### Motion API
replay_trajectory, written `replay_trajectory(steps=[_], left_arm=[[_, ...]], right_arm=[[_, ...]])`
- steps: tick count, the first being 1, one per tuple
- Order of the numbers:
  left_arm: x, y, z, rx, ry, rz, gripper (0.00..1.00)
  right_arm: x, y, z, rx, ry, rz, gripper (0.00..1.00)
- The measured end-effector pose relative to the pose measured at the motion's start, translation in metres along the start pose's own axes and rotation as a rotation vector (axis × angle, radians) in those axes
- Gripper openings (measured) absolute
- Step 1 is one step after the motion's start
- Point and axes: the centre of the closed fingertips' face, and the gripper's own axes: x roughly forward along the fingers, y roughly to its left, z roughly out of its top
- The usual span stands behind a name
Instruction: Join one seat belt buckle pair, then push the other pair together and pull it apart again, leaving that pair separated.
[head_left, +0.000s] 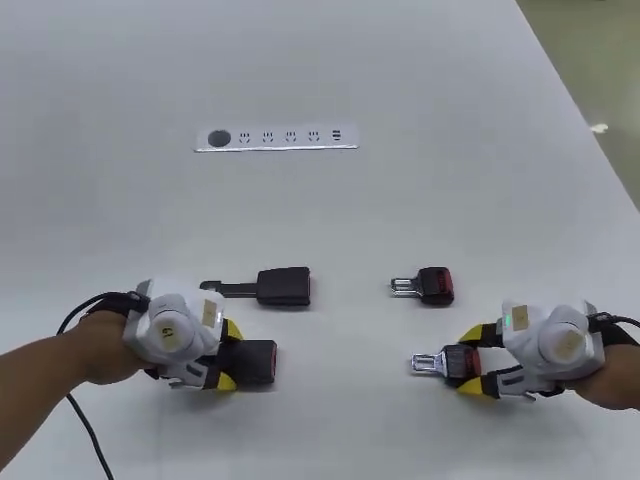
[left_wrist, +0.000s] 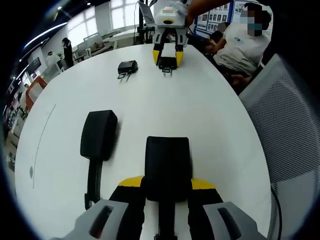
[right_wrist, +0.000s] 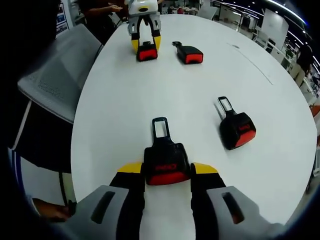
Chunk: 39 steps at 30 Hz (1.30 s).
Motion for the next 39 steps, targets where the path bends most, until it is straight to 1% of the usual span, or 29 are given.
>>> replay_trajectory(steps=[2, 5, 9, 14, 15, 30, 35, 39], left_arm=[[0.001, 0.001, -0.002, -0.008, -0.002, 0.002, 0.33], [0.001, 0.001, -0.002, -0.014, 0.002, 0.003, 0.33], [0.001, 0.001, -0.003, -0.015, 0.009, 0.005, 0.33], [0.002, 0.002, -0.004, -0.024, 0.014, 0.006, 0.33], [0.002, 0.002, -0.002, -0.025, 0.017, 0.006, 0.33], [0.000, -0.002, 0.003, -0.051, 0.027, 0.014, 0.33], [0.000, -0.001, 0.000, -0.059, 0.031, 0.017, 0.33], [0.000, -0.001, 0.000, -0.065, 0.031, 0.020, 0.33]], right_arm=[[0.000, 0.000, 0.000, -0.005, 0.004, 0.002, 0.33], [0.002, 0.000, 0.001, -0.004, 0.007, -0.003, 0.33], [0.005, -0.002, 0.005, 0.000, 0.001, -0.010, 0.33], [0.011, 0.000, 0.014, -0.010, -0.008, -0.005, 0.33], [0.012, 0.000, 0.015, -0.011, -0.009, -0.004, 0.33], [0.032, 0.006, 0.055, -0.029, -0.054, 0.013, 0.34], [0.039, 0.009, 0.069, -0.041, -0.061, 0.023, 0.34], [0.046, 0.008, 0.081, -0.046, -0.067, 0.025, 0.34]])
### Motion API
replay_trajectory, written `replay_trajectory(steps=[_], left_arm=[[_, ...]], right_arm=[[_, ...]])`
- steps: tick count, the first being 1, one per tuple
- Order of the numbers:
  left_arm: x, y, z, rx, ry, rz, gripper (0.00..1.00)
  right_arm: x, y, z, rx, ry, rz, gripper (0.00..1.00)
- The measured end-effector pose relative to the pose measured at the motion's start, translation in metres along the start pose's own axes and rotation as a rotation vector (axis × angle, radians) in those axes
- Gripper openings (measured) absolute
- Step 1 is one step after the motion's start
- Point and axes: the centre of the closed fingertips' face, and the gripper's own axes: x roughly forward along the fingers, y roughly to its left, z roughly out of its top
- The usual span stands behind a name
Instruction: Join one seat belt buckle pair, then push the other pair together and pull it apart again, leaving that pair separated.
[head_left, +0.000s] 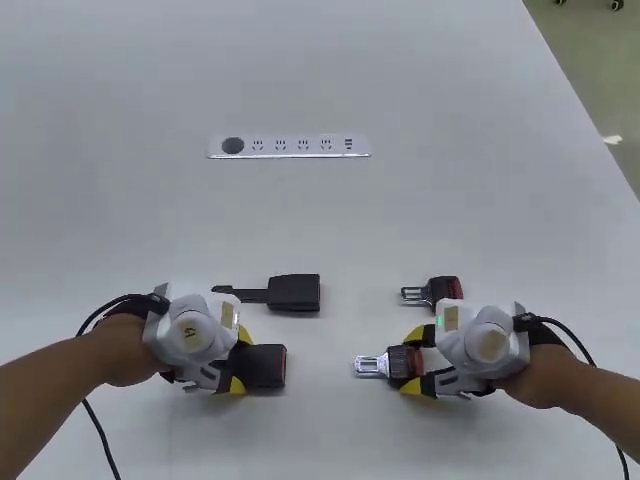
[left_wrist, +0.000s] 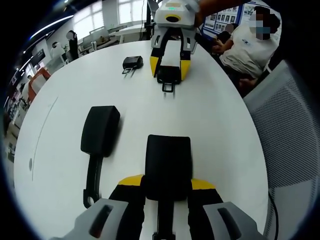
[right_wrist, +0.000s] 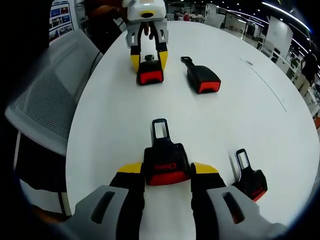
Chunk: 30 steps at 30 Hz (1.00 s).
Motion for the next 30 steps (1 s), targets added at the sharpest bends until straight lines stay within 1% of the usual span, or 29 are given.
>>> replay_trajectory(steps=[6, 13, 16, 20, 22, 25, 30], left_arm=[[0.000, -0.001, 0.001, -0.005, 0.003, 0.000, 0.33], [-0.001, -0.001, 0.001, -0.007, 0.006, 0.000, 0.33], [-0.001, 0.000, 0.002, -0.011, 0.007, 0.000, 0.33], [-0.001, 0.000, 0.001, -0.013, 0.007, 0.004, 0.33], [0.000, 0.000, 0.001, -0.013, 0.008, 0.004, 0.33], [0.000, 0.000, 0.001, -0.018, 0.008, 0.003, 0.33], [0.000, 0.000, 0.001, -0.028, 0.008, 0.005, 0.33]], right_arm=[[0.010, 0.004, 0.017, -0.009, -0.017, 0.009, 0.34], [0.019, 0.005, 0.030, -0.017, -0.032, 0.014, 0.34], [0.025, 0.003, 0.037, -0.020, -0.042, 0.016, 0.34], [0.031, 0.008, 0.048, -0.030, -0.056, 0.024, 0.34], [0.033, 0.009, 0.052, -0.031, -0.060, 0.030, 0.34], [0.039, 0.009, 0.059, -0.036, -0.066, 0.023, 0.34], [0.044, 0.013, 0.069, -0.042, -0.077, 0.032, 0.34]])
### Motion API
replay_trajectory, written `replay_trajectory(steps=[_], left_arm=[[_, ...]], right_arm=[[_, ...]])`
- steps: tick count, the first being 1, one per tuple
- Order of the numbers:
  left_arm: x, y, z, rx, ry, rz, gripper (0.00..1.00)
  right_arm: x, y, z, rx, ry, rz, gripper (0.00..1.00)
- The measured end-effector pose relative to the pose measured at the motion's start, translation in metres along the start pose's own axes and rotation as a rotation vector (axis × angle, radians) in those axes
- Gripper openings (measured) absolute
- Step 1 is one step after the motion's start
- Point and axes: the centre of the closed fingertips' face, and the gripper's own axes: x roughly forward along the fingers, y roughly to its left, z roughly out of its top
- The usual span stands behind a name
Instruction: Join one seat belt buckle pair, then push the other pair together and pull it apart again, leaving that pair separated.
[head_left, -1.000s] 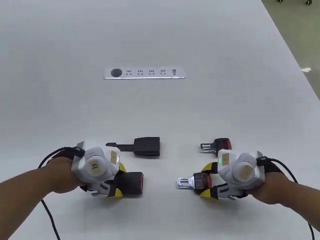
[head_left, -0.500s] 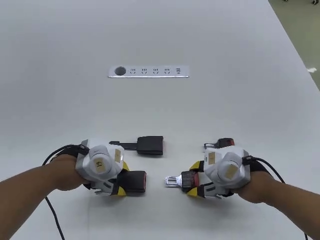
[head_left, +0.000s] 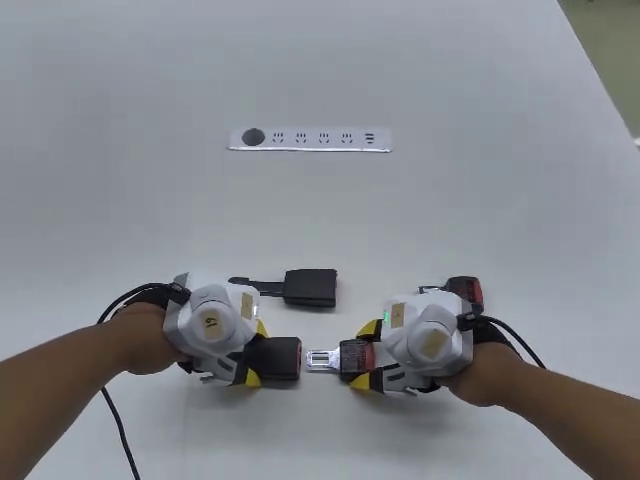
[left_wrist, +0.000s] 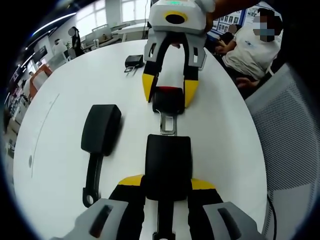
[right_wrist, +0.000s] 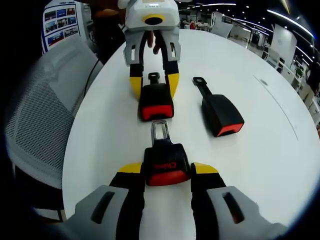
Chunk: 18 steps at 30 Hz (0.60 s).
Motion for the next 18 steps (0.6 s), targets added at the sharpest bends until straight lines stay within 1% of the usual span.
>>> replay_trajectory(steps=[2, 4, 6, 12, 18], left_arm=[[0.000, 0.000, 0.000, 0.000, 0.002, 0.000, 0.33], [0.000, 0.000, 0.000, -0.002, 0.002, 0.000, 0.33], [0.000, 0.000, 0.000, 0.006, 0.006, 0.002, 0.33], [0.001, 0.001, -0.001, -0.008, 0.007, 0.003, 0.33], [0.002, 0.002, -0.002, -0.005, 0.015, 0.001, 0.33]], right_arm=[[0.002, -0.001, 0.002, 0.000, -0.003, -0.001, 0.34], [0.003, 0.002, 0.006, -0.002, -0.007, 0.000, 0.34], [0.006, 0.002, 0.008, -0.001, -0.015, 0.003, 0.34], [0.012, 0.003, 0.014, 0.000, -0.035, 0.011, 0.34], [0.010, 0.004, 0.016, 0.001, -0.046, 0.010, 0.34]])
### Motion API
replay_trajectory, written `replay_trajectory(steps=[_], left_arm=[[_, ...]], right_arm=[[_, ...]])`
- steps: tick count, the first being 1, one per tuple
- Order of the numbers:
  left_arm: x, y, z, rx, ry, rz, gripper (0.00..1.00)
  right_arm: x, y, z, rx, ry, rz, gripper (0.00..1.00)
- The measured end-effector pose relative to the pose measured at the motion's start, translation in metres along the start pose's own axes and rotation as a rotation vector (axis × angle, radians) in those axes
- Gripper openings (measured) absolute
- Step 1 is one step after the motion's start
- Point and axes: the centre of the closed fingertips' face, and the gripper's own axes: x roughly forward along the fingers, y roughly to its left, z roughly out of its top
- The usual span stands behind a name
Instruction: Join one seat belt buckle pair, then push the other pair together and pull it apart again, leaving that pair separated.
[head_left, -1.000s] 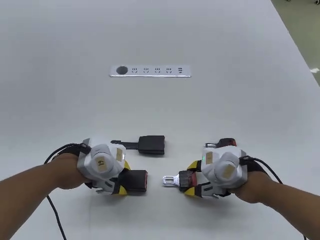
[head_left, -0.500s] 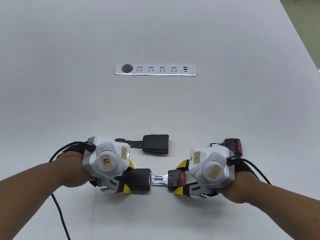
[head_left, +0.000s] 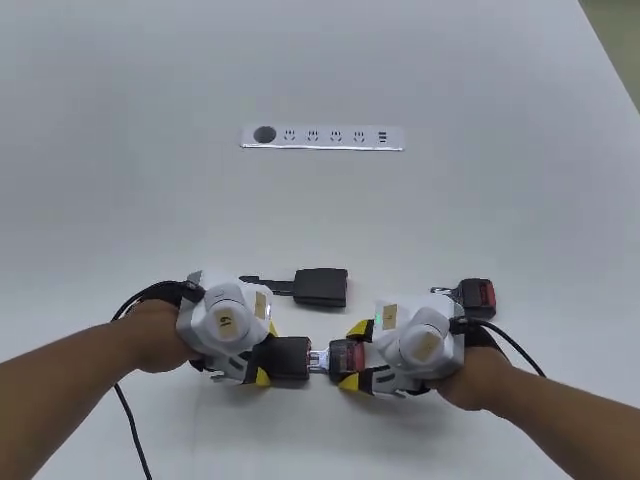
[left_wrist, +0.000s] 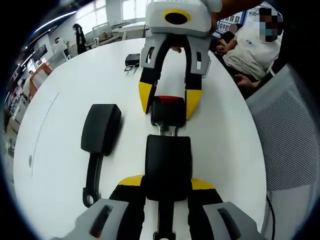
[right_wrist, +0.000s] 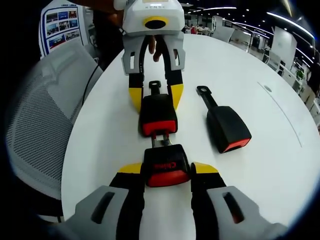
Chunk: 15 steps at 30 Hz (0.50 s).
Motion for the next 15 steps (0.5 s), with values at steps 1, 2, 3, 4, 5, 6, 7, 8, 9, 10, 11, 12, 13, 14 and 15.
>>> replay_trajectory(steps=[1, 2, 3, 4, 5, 6, 7, 8, 9, 10, 11, 12, 13, 14, 15], left_arm=[[0.000, 0.000, 0.000, 0.004, 0.001, 0.001, 0.33], [0.000, 0.000, 0.000, 0.007, 0.003, 0.002, 0.33], [0.000, 0.000, 0.000, 0.010, 0.004, 0.003, 0.33], [0.000, 0.000, 0.000, 0.012, 0.006, 0.005, 0.33], [0.000, 0.000, 0.000, 0.004, 0.006, 0.005, 0.32], [0.000, -0.001, 0.001, -0.004, 0.003, 0.003, 0.32], [0.000, -0.002, 0.000, 0.011, 0.005, 0.005, 0.32], [0.000, -0.002, 0.000, 0.009, 0.004, 0.006, 0.32], [0.000, -0.002, 0.000, 0.004, 0.003, 0.005, 0.32], [0.000, -0.002, 0.001, 0.003, 0.002, 0.004, 0.32], [0.000, -0.002, 0.001, 0.008, 0.003, 0.004, 0.32], [0.000, -0.002, 0.001, 0.007, 0.004, 0.004, 0.32], [0.000, -0.002, 0.001, 0.007, 0.004, 0.003, 0.32], [0.000, -0.002, 0.001, 0.008, 0.010, 0.002, 0.32], [0.000, -0.001, 0.000, 0.006, 0.012, 0.002, 0.32]], right_arm=[[0.002, 0.000, 0.000, 0.002, -0.003, -0.001, 0.34], [0.002, 0.000, 0.000, 0.001, -0.008, -0.001, 0.34], [0.002, 0.000, 0.001, -0.001, -0.010, -0.001, 0.34], [0.003, 0.000, 0.002, -0.001, -0.011, 0.000, 0.34], [0.004, 0.000, 0.003, -0.003, -0.011, 0.001, 0.34], [0.005, 0.000, 0.005, -0.001, -0.015, 0.000, 0.33], [0.006, 0.000, 0.005, -0.003, -0.014, 0.000, 0.33], [0.007, 0.000, 0.006, -0.003, -0.015, 0.001, 0.33], [0.008, 0.001, 0.007, -0.001, -0.018, 0.001, 0.33], [0.008, 0.000, 0.008, -0.004, -0.020, 0.001, 0.33], [0.009, 0.000, 0.008, 0.000, -0.024, 0.004, 0.33], [0.009, 0.000, 0.009, 0.004, -0.026, 0.004, 0.33], [0.012, 0.001, 0.011, 0.002, -0.029, 0.002, 0.33], [0.013, 0.002, 0.013, -0.001, -0.029, 0.001, 0.33], [0.014, 0.003, 0.015, -0.001, -0.029, 0.004, 0.33]])
